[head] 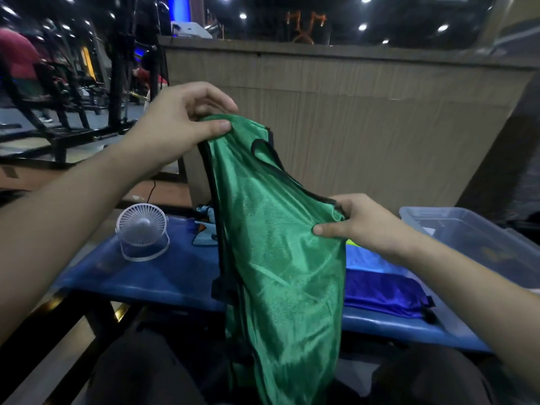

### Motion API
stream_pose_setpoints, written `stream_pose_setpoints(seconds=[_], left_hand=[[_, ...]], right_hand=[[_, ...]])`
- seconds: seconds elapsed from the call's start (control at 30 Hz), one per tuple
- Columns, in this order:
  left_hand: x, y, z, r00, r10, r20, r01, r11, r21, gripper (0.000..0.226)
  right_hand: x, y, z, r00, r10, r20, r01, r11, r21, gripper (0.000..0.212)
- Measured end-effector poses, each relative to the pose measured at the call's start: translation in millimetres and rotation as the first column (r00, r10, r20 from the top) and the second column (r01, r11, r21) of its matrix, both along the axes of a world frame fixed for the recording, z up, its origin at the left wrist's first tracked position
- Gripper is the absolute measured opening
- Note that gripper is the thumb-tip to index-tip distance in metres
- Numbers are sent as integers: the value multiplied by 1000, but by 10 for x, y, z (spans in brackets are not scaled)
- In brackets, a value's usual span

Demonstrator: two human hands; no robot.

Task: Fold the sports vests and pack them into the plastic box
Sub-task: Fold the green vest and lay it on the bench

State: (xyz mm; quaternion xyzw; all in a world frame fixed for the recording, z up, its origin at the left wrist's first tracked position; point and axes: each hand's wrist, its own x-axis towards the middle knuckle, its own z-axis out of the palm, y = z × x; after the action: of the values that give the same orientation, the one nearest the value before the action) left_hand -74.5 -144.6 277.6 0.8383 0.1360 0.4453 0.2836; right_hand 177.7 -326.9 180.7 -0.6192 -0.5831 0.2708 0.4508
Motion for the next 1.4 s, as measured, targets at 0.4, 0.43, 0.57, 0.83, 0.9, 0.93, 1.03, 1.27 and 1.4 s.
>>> stream_pose_setpoints(seconds=[0.4,0.43,0.57,0.83,0.9,0.93,1.03,1.27,1.4], left_hand=[[958,822,250,999,32,-35,-30,998,58,23],[1039,907,236,999,28,-36,-26,998,62,22],[1391,1336,211,998,44,-42,-40,995,89,19],[2001,2044,221,997,62,-51,-55,989,137,25],[2041,2098,114,995,73,-63,-64,989,137,22],[2038,2096,41,995,75,-69,-65,988,141,20],[1932,1990,-203,996,61,-72,-53,991,120,18],[1418,1341,-747,992,16,-126,-9,998,59,18],[1100,920,-1180,978,-39,-205,44,999,18,18]], right_hand=[[644,922,34,956,-238,172,230,971,62,21],[712,1006,24,947,-265,180,260,964,52,19],[1032,1443,-20,942,-324,84,323,946,20,20],[1564,2206,-112,945,-303,-121,309,950,38,38],[1627,2264,-211,949,-298,-99,302,953,24,38],[1637,2269,-270,951,-297,-92,299,954,18,37],[1627,2193,-456,954,-287,-84,288,958,-1,35],[1430,1698,-906,973,-225,41,226,974,-12,25],[1267,1445,-1290,938,-201,284,214,977,-17,19]])
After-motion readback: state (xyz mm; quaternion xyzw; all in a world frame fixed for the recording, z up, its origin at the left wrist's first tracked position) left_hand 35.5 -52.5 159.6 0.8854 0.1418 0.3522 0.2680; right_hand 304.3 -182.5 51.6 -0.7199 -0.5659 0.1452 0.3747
